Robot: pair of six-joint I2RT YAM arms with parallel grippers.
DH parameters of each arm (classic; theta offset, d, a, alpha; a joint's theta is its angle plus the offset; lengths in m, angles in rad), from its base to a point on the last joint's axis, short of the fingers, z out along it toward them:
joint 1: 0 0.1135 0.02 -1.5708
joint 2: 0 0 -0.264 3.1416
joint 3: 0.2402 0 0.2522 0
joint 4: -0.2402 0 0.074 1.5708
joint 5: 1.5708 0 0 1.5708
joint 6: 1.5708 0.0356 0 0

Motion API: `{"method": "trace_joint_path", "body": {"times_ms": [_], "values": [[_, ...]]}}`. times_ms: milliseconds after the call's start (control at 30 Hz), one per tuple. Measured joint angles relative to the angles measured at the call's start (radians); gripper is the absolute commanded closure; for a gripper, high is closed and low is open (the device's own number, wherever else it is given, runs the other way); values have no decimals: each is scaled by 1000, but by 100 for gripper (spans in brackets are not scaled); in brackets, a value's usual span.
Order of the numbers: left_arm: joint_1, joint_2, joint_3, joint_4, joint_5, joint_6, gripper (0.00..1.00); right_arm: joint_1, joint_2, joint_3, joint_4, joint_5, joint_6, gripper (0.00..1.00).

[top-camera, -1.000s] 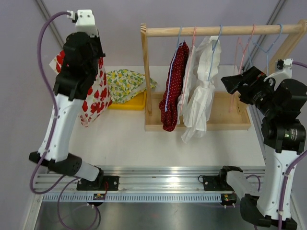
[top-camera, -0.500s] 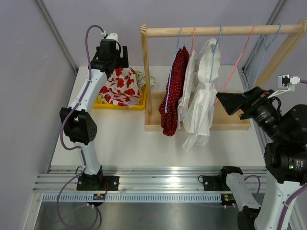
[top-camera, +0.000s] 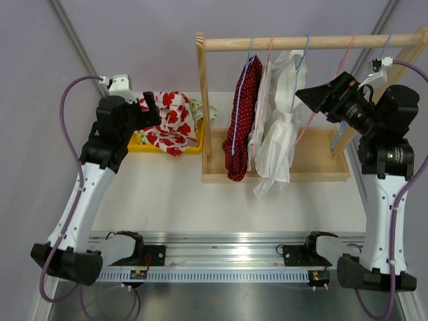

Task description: Remove the skirt from the hanger

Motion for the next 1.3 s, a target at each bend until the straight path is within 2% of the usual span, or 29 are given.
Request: {"method": "trace_joint_path", "body": {"times_ms": [67, 133, 200, 400, 533, 567, 667, 800, 867, 1000, 1167, 1300], "values": [[-28, -92, -49, 2, 9, -11, 1, 0, 40, 0, 21, 10, 1, 10], [-79, -167, -99, 10, 14, -15, 1, 0, 74, 1, 43, 20, 5, 18], [-135, -215, -151, 10, 13, -12, 1, 3, 103, 5, 63, 29, 13, 19], [-175, -238, -249, -11, 7, 3, 1, 56, 159, 43, 92, 65, 20, 29], [-175, -237, -258, -14, 5, 6, 1, 111, 171, 69, 103, 90, 13, 69], [-175, -237, -258, -14, 5, 7, 1, 121, 172, 71, 103, 97, 15, 85], [-175, -237, -261, -10, 5, 10, 1, 150, 172, 75, 87, 129, 15, 100], [-188, -242, -261, -10, -6, 21, 1, 151, 174, 91, 55, 156, 4, 100], [-244, -245, -254, -21, -55, 34, 1, 152, 177, 121, 24, 166, -6, 100], [-526, -207, -119, -92, -223, 84, 1, 152, 179, 217, -59, 180, -26, 100], [-779, -90, 224, -163, -380, 140, 1, 152, 169, 334, -109, 188, -34, 100], [-1010, 25, 488, -197, -460, 184, 1, 153, 133, 346, -159, 209, -38, 100]]}}
